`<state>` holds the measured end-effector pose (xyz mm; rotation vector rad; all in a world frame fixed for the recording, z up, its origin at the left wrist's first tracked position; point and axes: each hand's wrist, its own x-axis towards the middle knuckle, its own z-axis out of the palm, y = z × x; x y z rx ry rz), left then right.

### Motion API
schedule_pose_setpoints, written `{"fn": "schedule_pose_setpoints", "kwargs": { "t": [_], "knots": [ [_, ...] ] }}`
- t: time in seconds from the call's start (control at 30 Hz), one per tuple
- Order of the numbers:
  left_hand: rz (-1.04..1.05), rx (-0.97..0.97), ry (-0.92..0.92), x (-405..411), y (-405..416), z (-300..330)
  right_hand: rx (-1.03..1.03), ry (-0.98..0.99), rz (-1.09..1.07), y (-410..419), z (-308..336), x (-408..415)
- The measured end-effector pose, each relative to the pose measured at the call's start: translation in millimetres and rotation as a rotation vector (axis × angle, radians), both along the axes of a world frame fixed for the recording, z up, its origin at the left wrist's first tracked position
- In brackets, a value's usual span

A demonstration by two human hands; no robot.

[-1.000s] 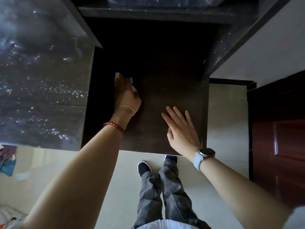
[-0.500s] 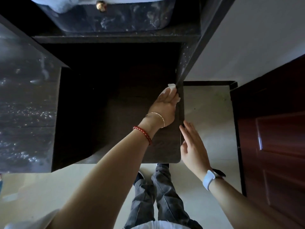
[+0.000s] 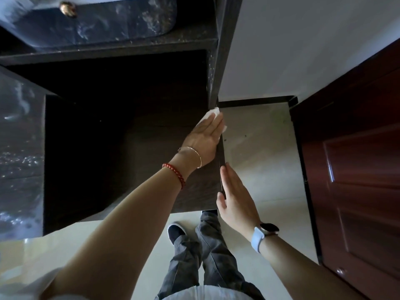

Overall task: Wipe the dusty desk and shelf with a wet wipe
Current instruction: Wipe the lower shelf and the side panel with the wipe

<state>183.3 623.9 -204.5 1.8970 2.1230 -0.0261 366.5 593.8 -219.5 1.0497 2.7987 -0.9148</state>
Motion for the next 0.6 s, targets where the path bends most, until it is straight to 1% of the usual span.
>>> {"fn": "schedule_pose_setpoints", "kwargs": {
  "t": [0.07,0.17,0.27,0.33,0.37,0.47,0.6],
  "knots": [
    [0.062,0.016,-0.079,-5,4,-2,-0.016,-0.002,0.005,-1,-1,2],
    [0.100,0.054,-0.101,3,2,-2,-0.053,0.059,-0.023,2,1,3],
    [0.032,0.066,-0.138,17,-23,-8,-0.111,0.137,-0.235,7,7,6],
    [-0.052,0.049,-0.184,28,-53,-11,-0.140,0.121,-0.380,10,10,9],
    [-0.106,0.050,-0.194,35,-70,-12,-0.156,0.090,-0.407,11,10,12],
    [-0.217,0.104,-0.129,57,-120,-19,-0.181,0.004,-0.370,8,7,21],
    [-0.277,0.054,-0.160,72,-159,-16,-0.156,0.005,-0.289,-1,9,21]
  ]
}}
